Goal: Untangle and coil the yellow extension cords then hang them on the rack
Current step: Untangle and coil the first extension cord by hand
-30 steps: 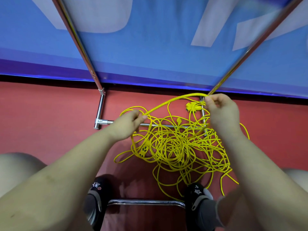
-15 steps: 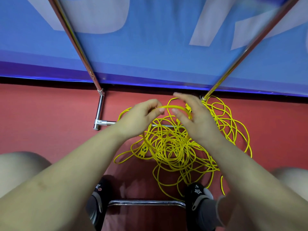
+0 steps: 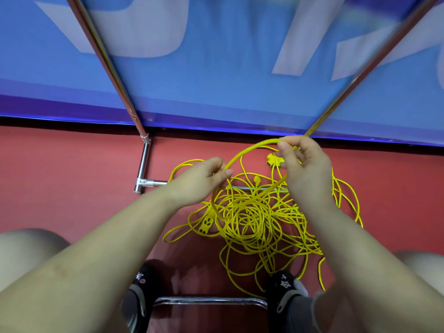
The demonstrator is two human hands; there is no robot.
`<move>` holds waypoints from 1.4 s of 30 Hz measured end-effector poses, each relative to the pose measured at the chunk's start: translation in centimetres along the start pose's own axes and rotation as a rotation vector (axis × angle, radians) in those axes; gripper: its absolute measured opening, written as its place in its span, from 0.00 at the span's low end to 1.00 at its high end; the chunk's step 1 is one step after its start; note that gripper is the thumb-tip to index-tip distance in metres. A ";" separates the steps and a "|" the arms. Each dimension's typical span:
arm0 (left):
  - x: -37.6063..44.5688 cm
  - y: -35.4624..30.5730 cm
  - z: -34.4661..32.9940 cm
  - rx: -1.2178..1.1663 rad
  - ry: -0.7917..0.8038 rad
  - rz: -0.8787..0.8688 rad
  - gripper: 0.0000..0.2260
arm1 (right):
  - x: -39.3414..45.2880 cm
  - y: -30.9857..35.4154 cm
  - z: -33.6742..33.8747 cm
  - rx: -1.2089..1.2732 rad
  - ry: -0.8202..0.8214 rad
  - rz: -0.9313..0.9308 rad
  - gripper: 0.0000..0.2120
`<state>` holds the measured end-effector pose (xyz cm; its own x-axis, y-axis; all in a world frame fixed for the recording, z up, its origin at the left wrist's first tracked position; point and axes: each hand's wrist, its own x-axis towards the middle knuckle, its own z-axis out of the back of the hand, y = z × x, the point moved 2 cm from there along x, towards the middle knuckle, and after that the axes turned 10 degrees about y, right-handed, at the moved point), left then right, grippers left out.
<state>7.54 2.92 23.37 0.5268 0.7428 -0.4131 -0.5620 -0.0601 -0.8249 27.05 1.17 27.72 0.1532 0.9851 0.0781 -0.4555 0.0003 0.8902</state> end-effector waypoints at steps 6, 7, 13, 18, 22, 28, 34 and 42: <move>0.2 1.2 -0.4 0.010 -0.033 0.067 0.11 | 1.3 -0.3 2.3 0.043 -0.174 -0.068 0.04; 0.3 1.0 -0.1 -0.009 -0.087 0.047 0.11 | 1.4 -0.6 2.3 -0.011 -0.146 -0.096 0.07; -0.4 -1.3 0.4 -0.041 -0.104 -0.039 0.12 | -0.6 -0.4 -1.2 -0.299 0.379 0.056 0.22; -1.3 -3.6 0.6 0.046 -0.073 -0.156 0.15 | -1.5 0.3 -3.0 -0.132 0.571 0.037 0.04; -2.9 -4.9 2.0 0.067 -0.091 -0.202 0.09 | -1.0 2.3 -1.7 -0.113 0.498 0.113 0.07; -4.8 -5.6 2.7 0.043 -0.044 -0.110 0.12 | -1.3 4.3 1.2 -0.097 0.232 0.107 0.08; -8.4 -3.8 2.5 -0.081 -0.108 -0.055 0.13 | -2.9 5.8 4.3 -0.071 0.110 0.025 0.09; -13.9 -5.1 -2.5 -0.150 -0.181 -0.156 0.08 | -11.2 4.4 6.1 -0.239 0.193 -0.075 0.10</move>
<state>4.70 -8.74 32.36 0.4700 0.8569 -0.2120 -0.3749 -0.0236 -0.9268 28.67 -10.87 33.52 0.0358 0.9952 -0.0910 -0.6462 0.0925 0.7575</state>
